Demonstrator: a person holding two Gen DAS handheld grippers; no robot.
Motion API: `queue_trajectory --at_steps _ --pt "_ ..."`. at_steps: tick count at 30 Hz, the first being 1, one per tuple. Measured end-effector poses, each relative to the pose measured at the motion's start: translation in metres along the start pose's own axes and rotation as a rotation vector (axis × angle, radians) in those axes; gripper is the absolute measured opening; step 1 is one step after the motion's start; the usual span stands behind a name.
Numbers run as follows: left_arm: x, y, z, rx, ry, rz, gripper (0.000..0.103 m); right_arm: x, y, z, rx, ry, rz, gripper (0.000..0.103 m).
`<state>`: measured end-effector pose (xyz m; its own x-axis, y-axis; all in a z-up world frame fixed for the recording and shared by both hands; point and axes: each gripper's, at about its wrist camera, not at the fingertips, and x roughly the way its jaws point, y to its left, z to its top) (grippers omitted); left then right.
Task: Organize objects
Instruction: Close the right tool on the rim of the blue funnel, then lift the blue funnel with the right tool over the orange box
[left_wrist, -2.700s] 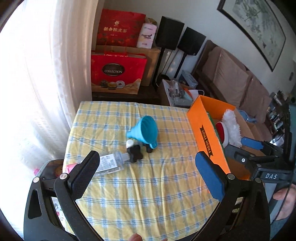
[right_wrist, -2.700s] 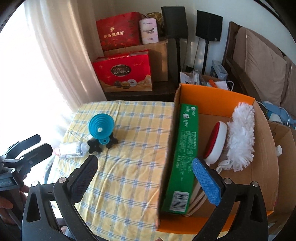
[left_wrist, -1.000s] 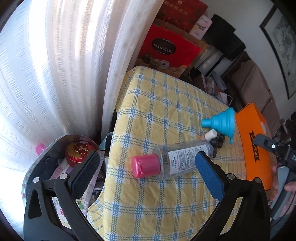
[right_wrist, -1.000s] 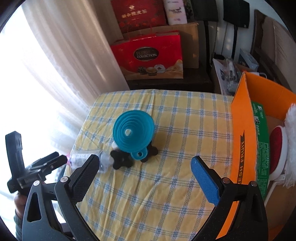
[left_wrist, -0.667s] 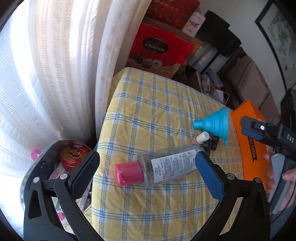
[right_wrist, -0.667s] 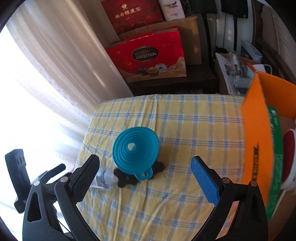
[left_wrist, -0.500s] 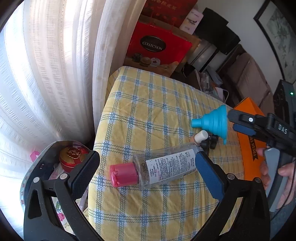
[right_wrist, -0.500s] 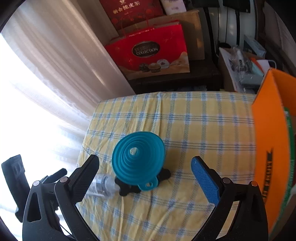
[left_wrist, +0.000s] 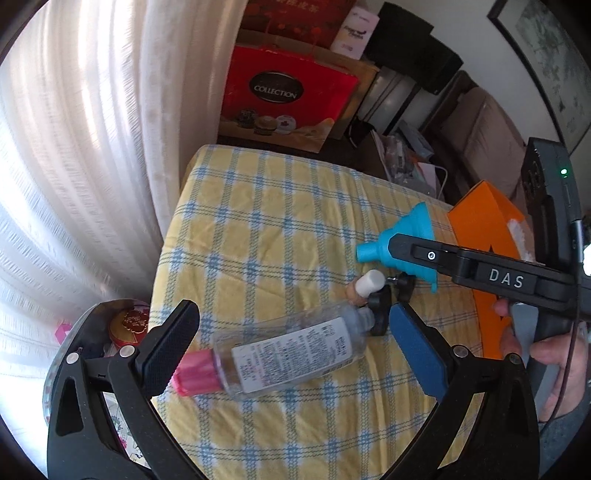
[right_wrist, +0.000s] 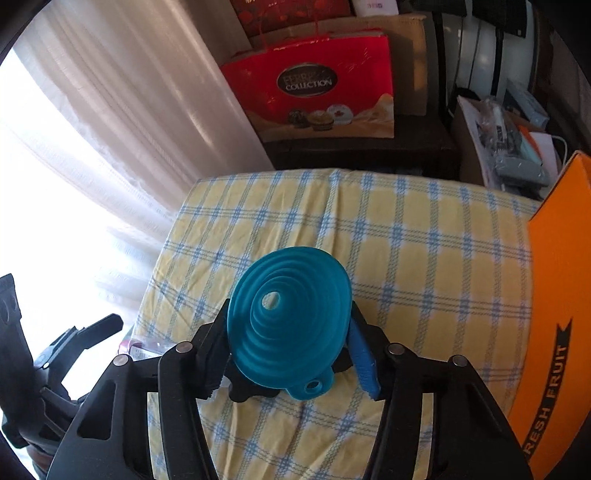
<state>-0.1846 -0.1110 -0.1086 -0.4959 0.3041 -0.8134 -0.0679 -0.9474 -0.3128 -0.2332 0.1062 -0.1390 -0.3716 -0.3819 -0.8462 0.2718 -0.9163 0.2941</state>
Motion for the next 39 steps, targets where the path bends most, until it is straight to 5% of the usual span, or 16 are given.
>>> queue_trajectory --at_steps 12,22,30,33,39 --pt "0.031 -0.054 0.022 0.113 0.083 0.006 0.088 -0.069 -0.029 0.007 0.098 -0.114 0.03 0.057" --pt "0.045 -0.074 0.02 0.155 0.11 0.064 0.076 -0.087 -0.044 -0.002 0.108 -0.118 0.007 0.057" --pt "0.069 -0.075 0.024 0.203 0.146 0.127 0.04 -0.094 -0.047 -0.012 0.107 -0.112 0.014 0.057" --pt "0.073 -0.076 0.023 0.209 0.152 0.104 0.016 -0.097 -0.045 -0.013 0.097 -0.114 0.016 0.057" --pt "0.055 -0.078 0.026 0.216 0.108 0.113 0.016 -0.108 -0.042 -0.014 0.081 -0.133 0.016 0.057"
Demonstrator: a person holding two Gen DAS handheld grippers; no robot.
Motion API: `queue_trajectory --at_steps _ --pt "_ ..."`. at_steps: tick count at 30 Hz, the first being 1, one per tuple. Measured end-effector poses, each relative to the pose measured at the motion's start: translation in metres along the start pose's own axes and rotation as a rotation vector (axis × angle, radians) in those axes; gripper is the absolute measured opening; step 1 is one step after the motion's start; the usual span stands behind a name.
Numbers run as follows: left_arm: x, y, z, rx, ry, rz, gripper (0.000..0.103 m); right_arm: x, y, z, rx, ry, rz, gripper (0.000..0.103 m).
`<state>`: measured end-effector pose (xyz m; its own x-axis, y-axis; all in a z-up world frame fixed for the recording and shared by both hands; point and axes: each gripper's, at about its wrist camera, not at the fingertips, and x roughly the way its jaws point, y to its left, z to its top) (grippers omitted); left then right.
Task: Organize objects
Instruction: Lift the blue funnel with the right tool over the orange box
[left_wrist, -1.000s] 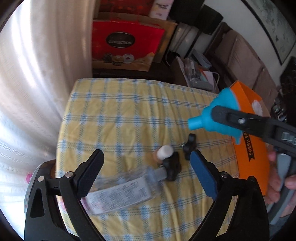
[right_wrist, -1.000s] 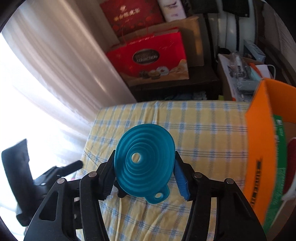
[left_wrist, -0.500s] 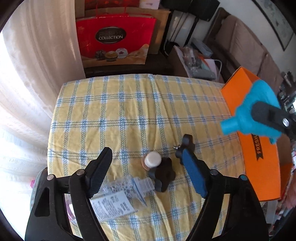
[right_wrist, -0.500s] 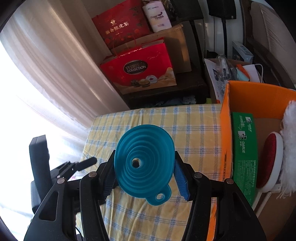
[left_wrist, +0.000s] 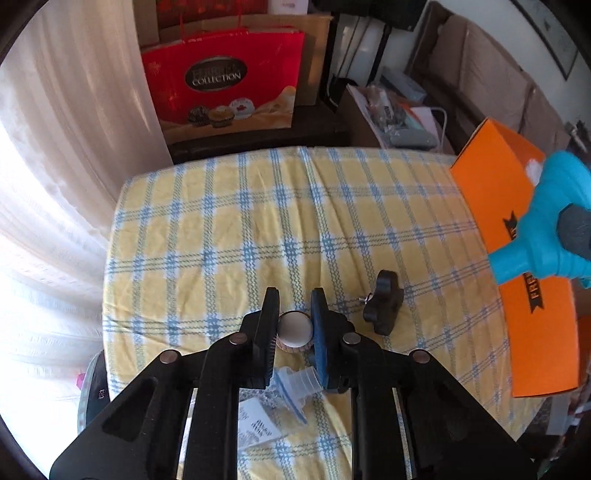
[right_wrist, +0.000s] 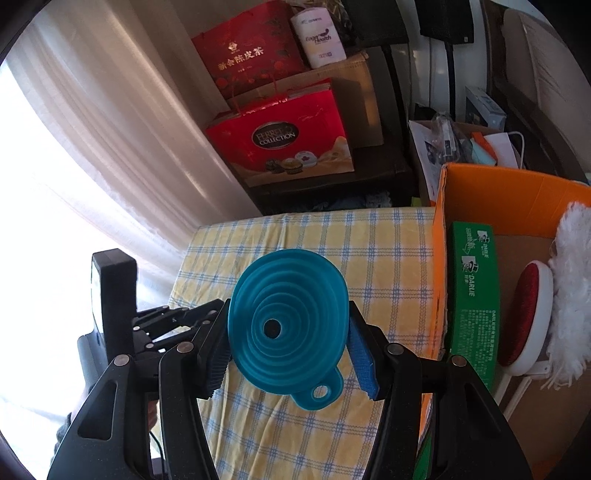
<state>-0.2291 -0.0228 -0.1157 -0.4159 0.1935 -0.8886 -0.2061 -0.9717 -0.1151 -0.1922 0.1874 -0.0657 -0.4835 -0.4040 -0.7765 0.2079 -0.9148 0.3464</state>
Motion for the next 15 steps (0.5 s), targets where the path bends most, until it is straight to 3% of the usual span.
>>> queue_trajectory --at_steps 7,15 --pt "-0.048 0.001 0.008 -0.012 -0.074 -0.061 0.016 -0.019 0.004 -0.001 -0.017 -0.02 0.003 0.057" --pt "-0.096 -0.035 0.007 0.041 -0.14 -0.157 0.016 -0.05 -0.008 -0.01 -0.011 -0.05 -0.023 0.057"
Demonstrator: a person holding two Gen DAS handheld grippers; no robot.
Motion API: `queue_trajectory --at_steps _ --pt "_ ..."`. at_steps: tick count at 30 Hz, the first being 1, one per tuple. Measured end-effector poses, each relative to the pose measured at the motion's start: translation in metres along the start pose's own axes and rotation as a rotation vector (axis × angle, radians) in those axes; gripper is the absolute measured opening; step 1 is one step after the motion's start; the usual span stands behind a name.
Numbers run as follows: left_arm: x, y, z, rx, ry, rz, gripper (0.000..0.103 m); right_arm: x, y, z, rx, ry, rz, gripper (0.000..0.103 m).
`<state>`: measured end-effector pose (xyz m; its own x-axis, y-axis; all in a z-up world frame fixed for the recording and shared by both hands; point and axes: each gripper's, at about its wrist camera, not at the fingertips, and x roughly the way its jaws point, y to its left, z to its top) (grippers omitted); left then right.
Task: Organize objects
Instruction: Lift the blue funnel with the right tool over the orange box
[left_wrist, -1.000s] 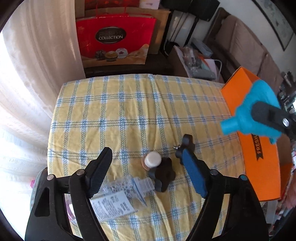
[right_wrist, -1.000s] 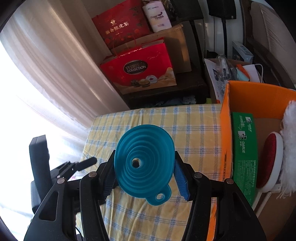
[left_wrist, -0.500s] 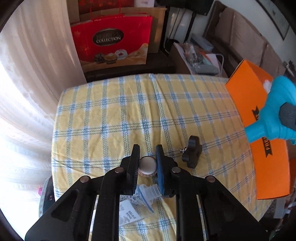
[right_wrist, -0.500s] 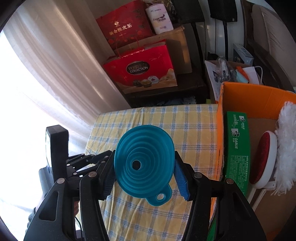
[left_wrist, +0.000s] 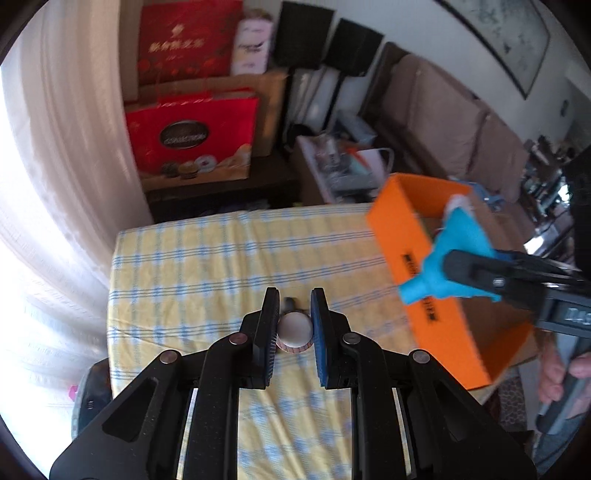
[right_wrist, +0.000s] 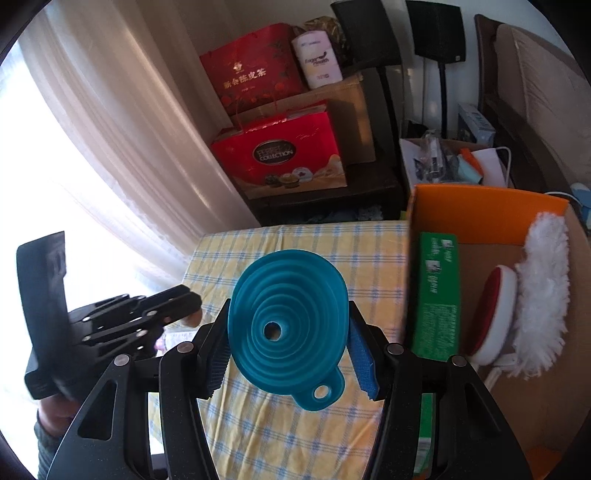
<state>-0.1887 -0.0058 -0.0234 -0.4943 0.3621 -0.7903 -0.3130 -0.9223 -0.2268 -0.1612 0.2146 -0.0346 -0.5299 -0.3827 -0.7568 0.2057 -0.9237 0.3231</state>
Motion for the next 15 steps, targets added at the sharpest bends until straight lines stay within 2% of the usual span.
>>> queue_trajectory --at_steps 7,15 --pt "-0.011 -0.05 0.0 0.063 -0.013 -0.059 0.016 -0.036 -0.029 -0.01 0.021 -0.021 -0.042 0.057" --pt "-0.007 -0.109 -0.01 0.115 0.0 -0.124 0.016 -0.073 -0.076 -0.026 0.067 -0.034 -0.114 0.057"
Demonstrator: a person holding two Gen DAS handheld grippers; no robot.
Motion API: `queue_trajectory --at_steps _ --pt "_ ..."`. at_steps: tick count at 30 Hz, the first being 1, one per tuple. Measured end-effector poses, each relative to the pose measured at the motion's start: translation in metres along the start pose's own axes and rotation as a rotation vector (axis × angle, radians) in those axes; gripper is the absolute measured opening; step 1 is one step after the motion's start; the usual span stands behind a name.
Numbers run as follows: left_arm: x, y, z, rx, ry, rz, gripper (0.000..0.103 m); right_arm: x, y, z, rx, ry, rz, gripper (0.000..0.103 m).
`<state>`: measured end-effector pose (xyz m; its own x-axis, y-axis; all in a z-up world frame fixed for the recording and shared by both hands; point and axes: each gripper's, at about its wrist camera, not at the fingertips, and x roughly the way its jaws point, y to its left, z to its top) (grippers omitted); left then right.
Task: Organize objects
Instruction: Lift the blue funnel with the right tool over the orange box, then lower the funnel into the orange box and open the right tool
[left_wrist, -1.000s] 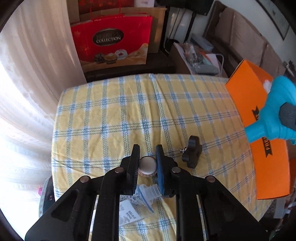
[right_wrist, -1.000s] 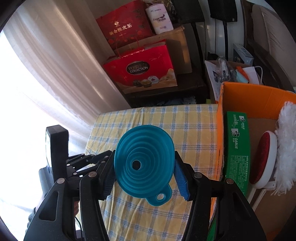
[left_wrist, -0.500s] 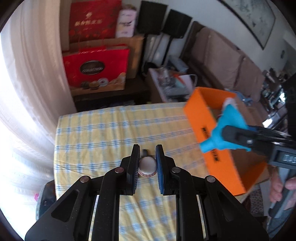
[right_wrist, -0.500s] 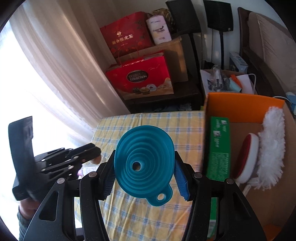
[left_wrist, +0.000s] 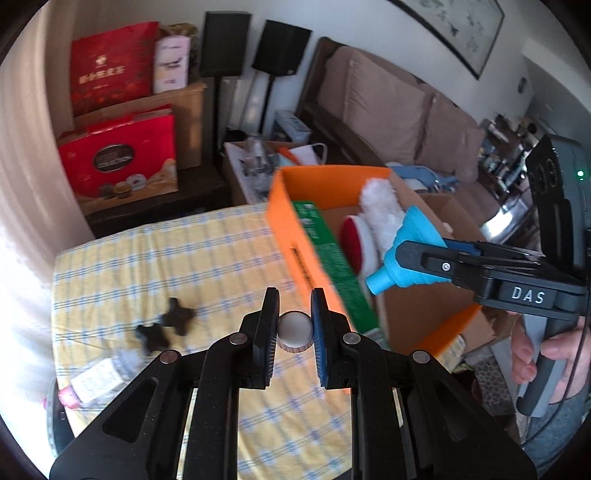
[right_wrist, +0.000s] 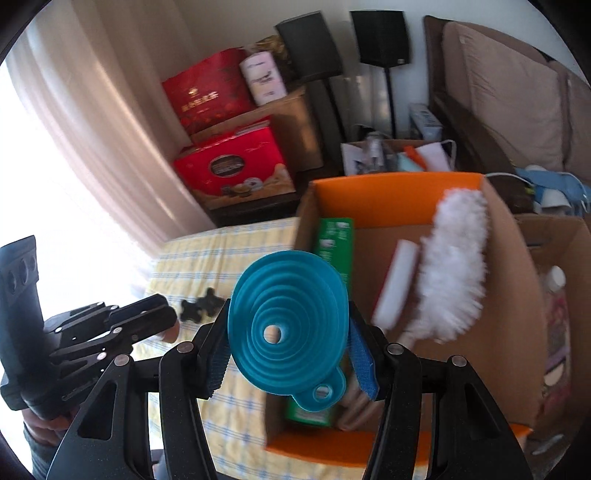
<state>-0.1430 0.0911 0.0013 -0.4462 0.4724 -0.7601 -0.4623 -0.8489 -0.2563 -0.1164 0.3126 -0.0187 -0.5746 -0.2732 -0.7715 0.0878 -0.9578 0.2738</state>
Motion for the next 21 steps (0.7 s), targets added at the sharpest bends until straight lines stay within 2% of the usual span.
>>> queue_trajectory --at_steps 12,21 --pt "0.041 -0.083 -0.01 0.058 0.047 -0.091 0.016 -0.016 -0.061 -0.032 0.047 0.02 -0.111 0.057" --pt "0.082 -0.114 -0.026 0.065 0.11 -0.109 0.016 -0.004 -0.091 -0.053 0.092 0.052 -0.142 0.057"
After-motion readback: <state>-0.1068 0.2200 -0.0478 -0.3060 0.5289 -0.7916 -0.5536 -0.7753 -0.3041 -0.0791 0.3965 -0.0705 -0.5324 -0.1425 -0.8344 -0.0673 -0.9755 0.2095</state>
